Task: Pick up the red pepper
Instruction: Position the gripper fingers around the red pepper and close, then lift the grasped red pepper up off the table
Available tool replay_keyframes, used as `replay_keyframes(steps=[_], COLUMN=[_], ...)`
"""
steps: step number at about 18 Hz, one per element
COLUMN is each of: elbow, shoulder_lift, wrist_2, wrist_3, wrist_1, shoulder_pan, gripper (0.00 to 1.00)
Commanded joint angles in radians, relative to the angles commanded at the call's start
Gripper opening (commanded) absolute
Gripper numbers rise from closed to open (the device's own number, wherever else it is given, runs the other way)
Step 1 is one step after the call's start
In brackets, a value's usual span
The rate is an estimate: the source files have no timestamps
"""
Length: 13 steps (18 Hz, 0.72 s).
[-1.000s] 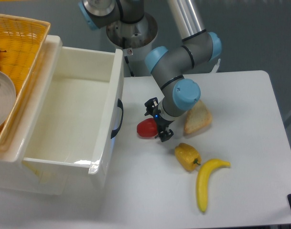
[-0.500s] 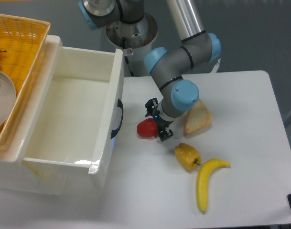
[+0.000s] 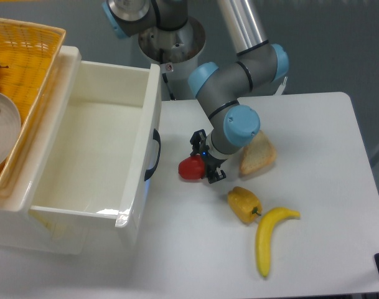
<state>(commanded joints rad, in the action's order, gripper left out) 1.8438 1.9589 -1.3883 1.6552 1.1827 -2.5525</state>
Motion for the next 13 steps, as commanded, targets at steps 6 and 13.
replay_keyframes(steps=[6, 13], elbow=[-0.005, -0.069], shoulder_lift=[0.000, -0.003], wrist_2=[0.000, -0.006], wrist_3=[0.002, 0.017], wrist_1=[0.002, 0.014], shoulder_pan=[0.000, -0.018], gripper=[0.45, 0.45])
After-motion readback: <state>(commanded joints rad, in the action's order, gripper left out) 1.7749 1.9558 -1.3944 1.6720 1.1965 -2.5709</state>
